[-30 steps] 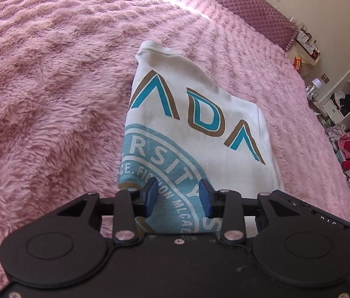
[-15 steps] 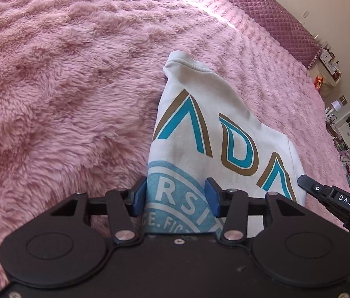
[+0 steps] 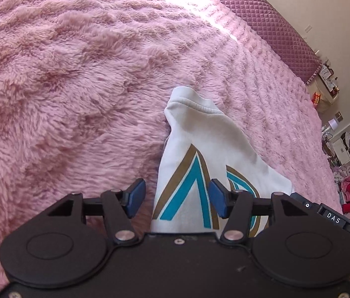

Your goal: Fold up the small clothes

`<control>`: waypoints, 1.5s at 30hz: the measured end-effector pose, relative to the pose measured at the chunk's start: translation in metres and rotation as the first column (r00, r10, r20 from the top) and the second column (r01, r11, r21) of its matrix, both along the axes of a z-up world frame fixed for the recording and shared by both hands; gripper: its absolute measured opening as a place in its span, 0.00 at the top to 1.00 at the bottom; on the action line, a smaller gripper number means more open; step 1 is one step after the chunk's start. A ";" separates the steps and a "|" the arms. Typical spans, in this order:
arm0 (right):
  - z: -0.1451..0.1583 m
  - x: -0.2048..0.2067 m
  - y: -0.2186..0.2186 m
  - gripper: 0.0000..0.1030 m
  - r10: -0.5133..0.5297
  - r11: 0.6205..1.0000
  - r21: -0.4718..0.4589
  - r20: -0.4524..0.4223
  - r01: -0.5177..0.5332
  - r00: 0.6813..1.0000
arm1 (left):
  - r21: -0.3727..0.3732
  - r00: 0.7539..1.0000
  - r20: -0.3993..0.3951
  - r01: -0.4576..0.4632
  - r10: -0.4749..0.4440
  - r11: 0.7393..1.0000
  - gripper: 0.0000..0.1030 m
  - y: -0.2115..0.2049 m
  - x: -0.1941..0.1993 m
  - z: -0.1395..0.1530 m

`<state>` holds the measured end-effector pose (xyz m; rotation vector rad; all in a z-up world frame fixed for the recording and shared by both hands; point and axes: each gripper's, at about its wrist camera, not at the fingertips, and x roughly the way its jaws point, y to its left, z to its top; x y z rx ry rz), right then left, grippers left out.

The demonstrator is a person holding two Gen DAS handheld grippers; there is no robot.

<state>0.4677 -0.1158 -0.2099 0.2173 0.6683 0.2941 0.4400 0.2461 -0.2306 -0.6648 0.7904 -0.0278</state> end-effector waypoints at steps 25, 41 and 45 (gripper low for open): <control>0.036 -0.141 0.003 0.71 0.183 0.978 -0.114 0.064 -0.174 0.981 | 0.130 0.991 0.060 0.114 -0.123 0.985 0.57 -0.045 -0.091 0.064; 0.007 -0.194 -0.024 0.58 0.055 0.993 -0.105 0.043 -0.051 0.998 | 0.321 0.975 0.028 0.200 -0.220 0.926 0.49 -0.095 -0.167 0.041; 0.014 -0.215 -0.013 0.58 0.127 0.989 -0.081 0.074 -0.121 0.989 | 0.224 0.981 0.023 0.182 -0.192 0.957 0.48 -0.089 -0.189 0.039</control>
